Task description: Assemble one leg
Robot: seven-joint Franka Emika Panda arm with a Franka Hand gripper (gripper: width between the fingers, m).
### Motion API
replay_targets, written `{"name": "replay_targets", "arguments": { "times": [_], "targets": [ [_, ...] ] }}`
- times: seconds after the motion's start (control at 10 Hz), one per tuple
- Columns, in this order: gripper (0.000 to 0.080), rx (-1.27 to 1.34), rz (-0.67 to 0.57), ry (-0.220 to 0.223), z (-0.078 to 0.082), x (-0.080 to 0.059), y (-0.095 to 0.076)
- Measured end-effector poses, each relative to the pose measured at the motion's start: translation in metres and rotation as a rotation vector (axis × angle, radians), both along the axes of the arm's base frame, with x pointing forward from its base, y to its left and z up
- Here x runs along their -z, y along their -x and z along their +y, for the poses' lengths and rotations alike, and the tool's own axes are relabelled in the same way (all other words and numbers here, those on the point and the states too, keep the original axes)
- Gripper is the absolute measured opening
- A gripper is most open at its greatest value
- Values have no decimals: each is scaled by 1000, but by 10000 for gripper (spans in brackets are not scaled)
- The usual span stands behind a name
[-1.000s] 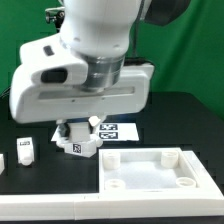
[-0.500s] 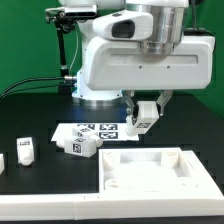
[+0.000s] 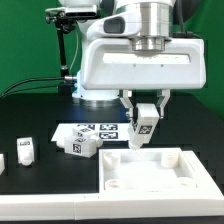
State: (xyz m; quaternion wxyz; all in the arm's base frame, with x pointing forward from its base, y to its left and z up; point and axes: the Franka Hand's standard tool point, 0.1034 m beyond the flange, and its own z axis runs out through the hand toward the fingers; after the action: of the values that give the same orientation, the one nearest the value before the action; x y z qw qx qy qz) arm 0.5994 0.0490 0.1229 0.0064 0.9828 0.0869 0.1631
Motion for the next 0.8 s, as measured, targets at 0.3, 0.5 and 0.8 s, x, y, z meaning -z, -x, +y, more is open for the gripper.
{"name": "replay_targets", "arguments": {
  "times": [0.3, 0.5, 0.8],
  "targets": [
    [285, 88, -45, -100, 10, -4, -12],
    [285, 101, -77, -115, 8, -14, -22],
    [285, 99, -74, -114, 9, -12, -21]
  ]
}}
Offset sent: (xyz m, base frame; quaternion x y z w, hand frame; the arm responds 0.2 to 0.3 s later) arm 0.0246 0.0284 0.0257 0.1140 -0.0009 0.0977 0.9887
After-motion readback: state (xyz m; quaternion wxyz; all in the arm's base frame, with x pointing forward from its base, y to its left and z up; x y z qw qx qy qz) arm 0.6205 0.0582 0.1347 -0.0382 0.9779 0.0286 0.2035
